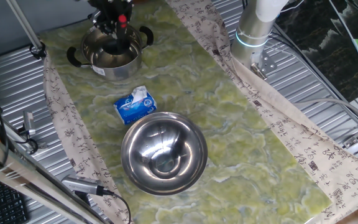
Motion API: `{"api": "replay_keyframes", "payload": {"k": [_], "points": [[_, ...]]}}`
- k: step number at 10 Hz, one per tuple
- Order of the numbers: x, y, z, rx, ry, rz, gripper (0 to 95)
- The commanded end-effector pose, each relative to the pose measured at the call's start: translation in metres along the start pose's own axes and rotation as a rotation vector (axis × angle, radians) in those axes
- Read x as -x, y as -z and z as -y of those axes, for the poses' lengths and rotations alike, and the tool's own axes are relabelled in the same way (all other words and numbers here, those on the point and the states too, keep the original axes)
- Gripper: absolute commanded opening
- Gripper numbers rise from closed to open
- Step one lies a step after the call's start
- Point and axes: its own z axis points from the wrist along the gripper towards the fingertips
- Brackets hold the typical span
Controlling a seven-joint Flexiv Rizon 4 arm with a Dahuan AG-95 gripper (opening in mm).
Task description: Scoop water with a large spoon from one bowl to another
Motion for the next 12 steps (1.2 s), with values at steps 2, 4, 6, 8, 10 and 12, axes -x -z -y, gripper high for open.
{"api": "replay_keyframes", "payload": {"k": [2,4,6,8,10,12], "points": [[-0.002,-0.006,-0.002,-0.005,-0.005,0.001,0.0],[-0.004,-0.014,-0.009,-0.019,-0.016,0.001,0.0],[-0.006,-0.020,-0.016,-0.030,-0.024,0.010,0.0],[-0.007,-0.025,-0.022,-0.034,-0.039,0.026,0.0],[-0.010,-0.028,-0.027,-0.037,-0.041,0.034,0.0],[-0.014,-0.026,-0.031,-0.036,-0.046,0.042,0.0]]}}
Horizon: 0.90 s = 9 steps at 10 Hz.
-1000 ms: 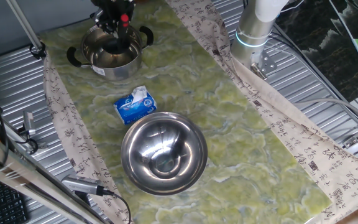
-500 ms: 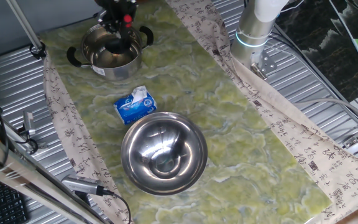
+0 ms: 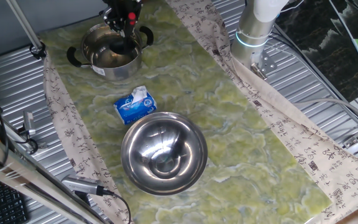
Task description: Scoop water with a large spoon from one bowl to another
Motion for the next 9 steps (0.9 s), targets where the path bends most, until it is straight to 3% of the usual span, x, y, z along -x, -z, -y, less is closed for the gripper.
{"api": "replay_keyframes", "payload": {"k": [1,7,9], "points": [[-0.0048,0.0022,-0.0054,0.002,0.002,0.011,0.0],[-0.0100,0.0019,-0.0133,-0.004,-0.007,0.013,0.0],[-0.0100,0.0019,-0.0133,0.012,-0.020,0.048,0.0]]}}
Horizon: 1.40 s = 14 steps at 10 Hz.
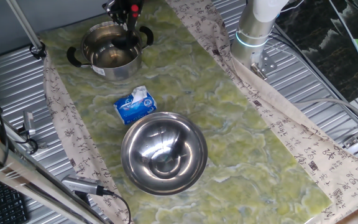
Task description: Scoop water with a large spoon from one bowl to another
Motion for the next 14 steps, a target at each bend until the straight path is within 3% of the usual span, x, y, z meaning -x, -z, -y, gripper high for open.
{"api": "replay_keyframes", "payload": {"k": [1,2,4,7,9,12,14], "points": [[0.0000,0.0004,0.0000,0.043,-0.011,0.041,0.0],[0.0000,0.0004,0.0000,0.062,-0.021,0.062,0.0],[0.0000,0.0004,0.0000,0.074,-0.063,0.062,0.0],[0.0000,0.0004,0.0000,0.086,-0.099,0.015,0.0],[0.0000,0.0004,0.0000,0.091,-0.113,0.011,0.0],[0.0000,0.0004,0.0000,0.075,-0.135,-0.045,0.0],[0.0000,0.0004,0.0000,0.075,-0.103,-0.040,0.0]]}}
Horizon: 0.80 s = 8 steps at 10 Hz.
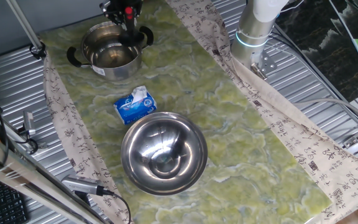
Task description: Scoop water with a large spoon from one bowl to another
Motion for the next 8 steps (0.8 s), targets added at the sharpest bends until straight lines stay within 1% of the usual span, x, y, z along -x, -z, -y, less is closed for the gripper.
{"api": "replay_keyframes", "payload": {"k": [1,2,3,4,6,8], "points": [[-0.002,-0.002,0.001,0.004,0.054,0.009,0.0],[-0.006,-0.006,0.004,0.004,0.071,0.008,0.0],[-0.013,-0.015,0.010,0.000,0.099,0.012,0.0],[-0.022,-0.025,0.016,-0.006,0.126,0.026,0.0],[-0.028,-0.037,0.022,-0.017,0.153,0.047,0.0],[-0.032,-0.050,0.028,-0.034,0.164,0.055,0.0]]}}
